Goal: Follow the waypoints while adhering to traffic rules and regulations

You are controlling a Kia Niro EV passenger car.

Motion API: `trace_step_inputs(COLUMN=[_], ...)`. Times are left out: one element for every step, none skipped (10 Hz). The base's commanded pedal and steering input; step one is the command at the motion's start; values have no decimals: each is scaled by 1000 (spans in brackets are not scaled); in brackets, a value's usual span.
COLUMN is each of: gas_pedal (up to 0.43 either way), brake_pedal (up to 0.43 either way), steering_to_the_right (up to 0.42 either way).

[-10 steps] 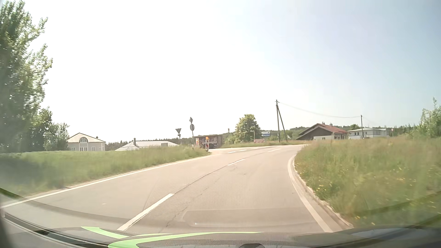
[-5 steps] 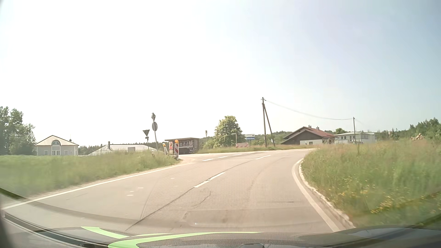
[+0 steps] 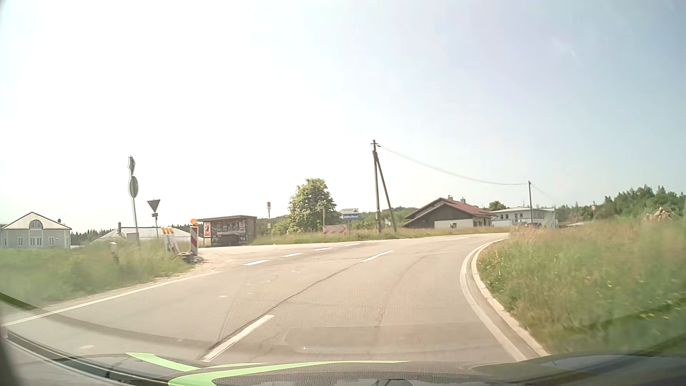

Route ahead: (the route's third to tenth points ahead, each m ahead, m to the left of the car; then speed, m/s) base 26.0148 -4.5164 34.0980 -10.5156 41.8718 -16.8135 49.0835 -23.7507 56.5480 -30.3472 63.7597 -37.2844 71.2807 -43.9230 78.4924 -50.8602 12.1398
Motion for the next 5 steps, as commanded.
trace_step_inputs(gas_pedal=[59,59,87,118,118], brake_pedal=[0,0,0,0,0], steering_to_the_right=[83,83,84,86,90])
